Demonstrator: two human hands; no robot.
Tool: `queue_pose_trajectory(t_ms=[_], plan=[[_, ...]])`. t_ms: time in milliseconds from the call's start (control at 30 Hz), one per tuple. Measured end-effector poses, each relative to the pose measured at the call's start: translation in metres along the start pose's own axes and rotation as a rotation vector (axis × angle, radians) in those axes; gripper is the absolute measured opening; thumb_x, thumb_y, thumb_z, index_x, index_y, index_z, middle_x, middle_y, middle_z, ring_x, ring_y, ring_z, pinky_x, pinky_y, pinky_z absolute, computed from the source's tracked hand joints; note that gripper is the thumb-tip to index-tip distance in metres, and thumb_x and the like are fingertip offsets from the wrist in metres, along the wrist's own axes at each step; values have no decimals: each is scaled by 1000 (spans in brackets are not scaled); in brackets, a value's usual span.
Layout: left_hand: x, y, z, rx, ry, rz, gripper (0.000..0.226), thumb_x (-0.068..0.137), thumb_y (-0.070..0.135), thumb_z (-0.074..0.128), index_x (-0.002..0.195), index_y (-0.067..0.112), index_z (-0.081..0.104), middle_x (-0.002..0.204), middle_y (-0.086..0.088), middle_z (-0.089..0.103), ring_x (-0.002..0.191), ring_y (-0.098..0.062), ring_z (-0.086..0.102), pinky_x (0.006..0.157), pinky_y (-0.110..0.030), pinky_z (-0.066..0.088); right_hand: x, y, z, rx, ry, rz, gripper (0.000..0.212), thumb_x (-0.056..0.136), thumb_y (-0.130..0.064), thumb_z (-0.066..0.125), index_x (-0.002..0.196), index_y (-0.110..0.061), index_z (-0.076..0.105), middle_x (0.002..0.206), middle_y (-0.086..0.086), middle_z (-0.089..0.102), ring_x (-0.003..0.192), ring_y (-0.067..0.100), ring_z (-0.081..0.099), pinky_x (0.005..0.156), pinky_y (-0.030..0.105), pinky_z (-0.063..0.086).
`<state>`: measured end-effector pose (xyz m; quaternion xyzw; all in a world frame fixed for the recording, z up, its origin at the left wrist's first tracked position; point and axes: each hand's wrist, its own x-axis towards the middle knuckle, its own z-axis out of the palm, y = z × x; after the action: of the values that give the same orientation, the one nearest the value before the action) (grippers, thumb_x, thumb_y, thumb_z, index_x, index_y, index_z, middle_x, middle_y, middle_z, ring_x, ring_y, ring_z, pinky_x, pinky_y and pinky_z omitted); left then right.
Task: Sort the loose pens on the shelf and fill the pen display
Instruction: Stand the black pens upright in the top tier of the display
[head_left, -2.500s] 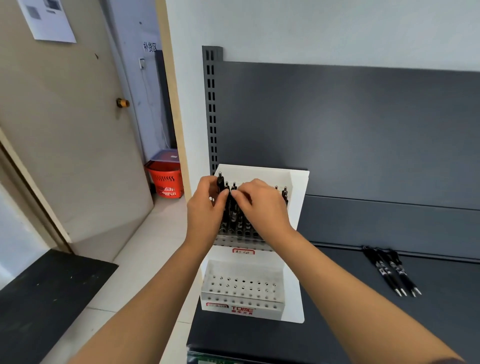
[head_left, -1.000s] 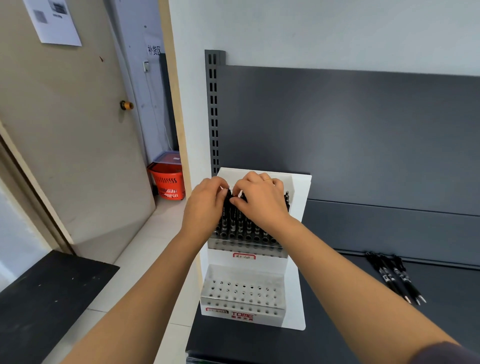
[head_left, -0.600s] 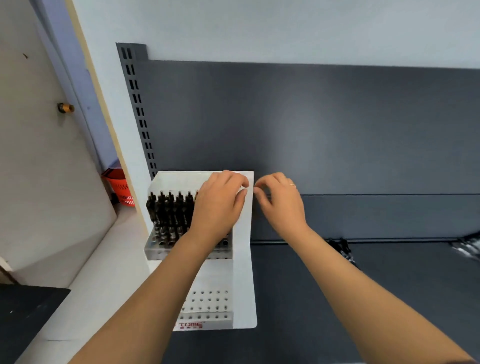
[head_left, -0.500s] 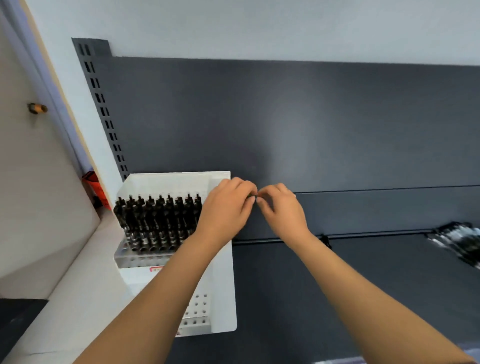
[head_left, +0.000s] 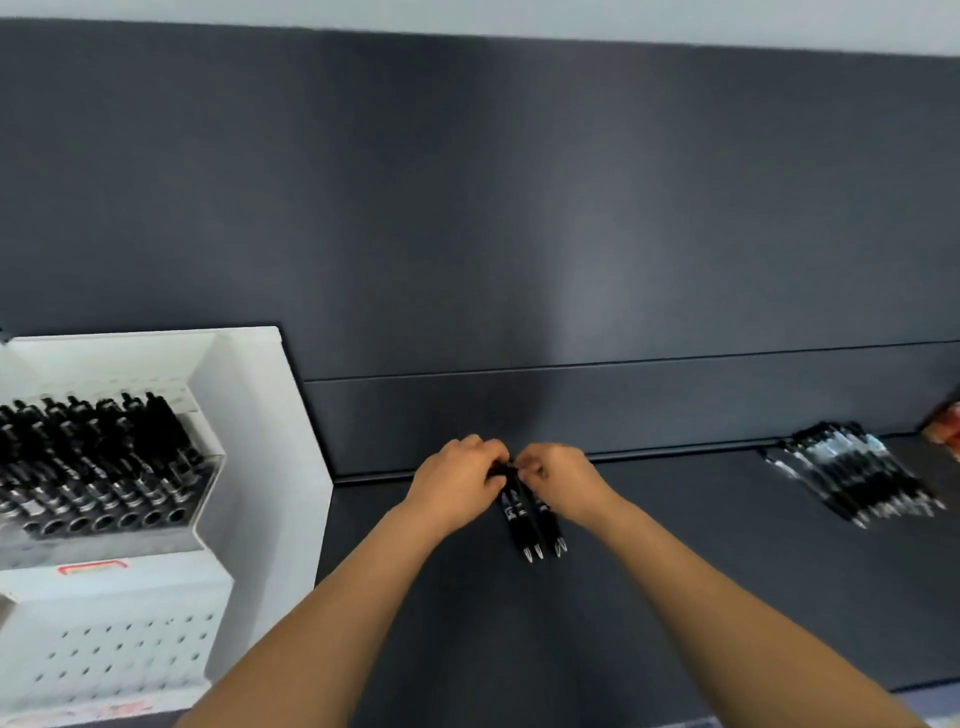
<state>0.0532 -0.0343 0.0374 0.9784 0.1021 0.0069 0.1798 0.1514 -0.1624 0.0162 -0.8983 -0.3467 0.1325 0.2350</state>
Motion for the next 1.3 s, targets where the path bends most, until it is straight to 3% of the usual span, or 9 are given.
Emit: queue_pose_trajectory(t_ms=[133,267,567,767,867,967,1067,1167,1300], plan=[[11,7,48,14,-189,-90,39,94,31,49,133,27,45,129,-5,44,122,-25,43,97,-41,42,9,28,14,-27,-118,16,24,91,-16,51,109,-16,68,111,7,67,105,25,61,88,35,49],[15,8,79,36,-262,-177,43,95,32,48,137,27,39,130,-8,40,121,-29,41,96,-43,44,17,40,24,-69,-155,-11,26,92,-15,49,109,-17,68,115,6,65,107,24,59,85,32,48],[21,-2,94,36,-133,-395,33,96,34,46,122,14,47,123,-10,36,112,-30,44,88,-40,46,31,40,43,-186,-68,-39,27,91,-26,55,115,-13,57,119,9,57,108,29,57,80,35,47],[10,-21,88,27,-15,-468,32,94,11,42,126,11,39,120,-11,48,104,-31,55,79,-38,46,39,27,57,-316,-91,-3,39,92,-14,54,127,-11,38,119,13,56,107,31,56,72,38,48],[7,-29,86,-202,79,-521,39,91,5,42,129,13,36,112,-13,54,103,-34,56,79,-39,43,44,18,59,-197,-139,36,49,89,-12,53,134,-14,33,115,12,58,100,31,59,69,37,48],[6,-35,81,-533,167,-563,51,90,-2,44,138,12,33,88,-7,55,94,-33,59,84,-37,48,47,13,55,-6,-191,73,54,88,-19,54,138,-18,35,114,11,59,103,30,59,78,38,51],[4,-30,71,-835,211,-600,45,94,-3,39,136,13,37,85,-1,49,71,-17,55,65,-24,49,48,5,45,177,-182,27,32,85,-18,56,117,-17,51,94,6,62,93,26,60,77,33,50],[4,-24,52,-948,292,-563,36,96,3,43,130,13,44,83,1,50,67,-11,47,51,-11,40,46,-11,31,362,-143,-37,10,85,-12,59,93,-16,54,77,0,55,75,17,54,62,23,42],[-2,-21,25,-917,474,-412,23,98,19,45,118,12,54,94,-27,57,73,-42,47,73,-49,48,40,-41,16,566,-57,-75,25,92,-24,58,70,-20,47,60,-2,50,55,11,47,54,25,38]])
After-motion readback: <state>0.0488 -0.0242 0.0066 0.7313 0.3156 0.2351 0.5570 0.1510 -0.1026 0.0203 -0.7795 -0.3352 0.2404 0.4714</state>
